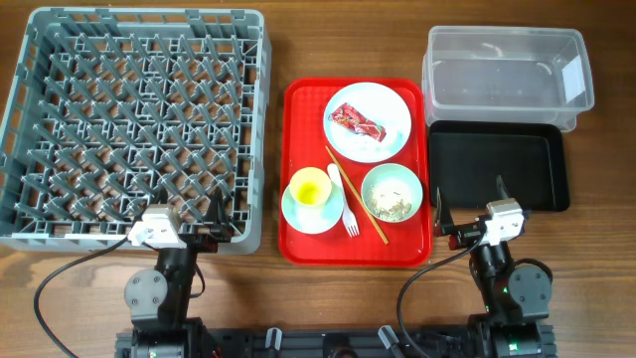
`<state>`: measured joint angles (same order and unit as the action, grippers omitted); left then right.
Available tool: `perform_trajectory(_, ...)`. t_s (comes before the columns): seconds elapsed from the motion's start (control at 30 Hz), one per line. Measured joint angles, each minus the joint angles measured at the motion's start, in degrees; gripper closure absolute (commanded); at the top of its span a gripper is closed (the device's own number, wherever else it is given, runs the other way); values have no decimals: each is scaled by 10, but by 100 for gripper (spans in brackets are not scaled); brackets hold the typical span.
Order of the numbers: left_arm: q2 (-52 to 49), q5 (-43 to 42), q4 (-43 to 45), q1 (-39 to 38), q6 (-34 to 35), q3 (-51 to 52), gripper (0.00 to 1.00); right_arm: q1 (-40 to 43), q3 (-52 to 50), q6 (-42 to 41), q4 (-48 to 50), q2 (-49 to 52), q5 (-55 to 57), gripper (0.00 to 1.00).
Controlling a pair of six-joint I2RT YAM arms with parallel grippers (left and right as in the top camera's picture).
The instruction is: Sort waste into correct bins and load items into the dishwasher rack
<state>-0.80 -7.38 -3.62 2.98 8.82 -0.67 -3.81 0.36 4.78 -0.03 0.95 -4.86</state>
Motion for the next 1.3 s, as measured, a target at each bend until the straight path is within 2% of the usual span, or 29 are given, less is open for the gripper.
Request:
perform_trajectory(0.6,0,0,0,0,0,0,0,0,0,0,0,0,0,0)
perform_trajectory(0.87,-1,2,-9,0,32,-2,0,0,5,-48,-31,19,0,0)
perform_trajectory(1.07,-65,16,-104,0,45,-71,0,0,74,-63,-81,118,0,0)
perform_trajectory(1.3,-255,20,-223,0,50,-256,0,0,236,-71,-158,333,-11,0)
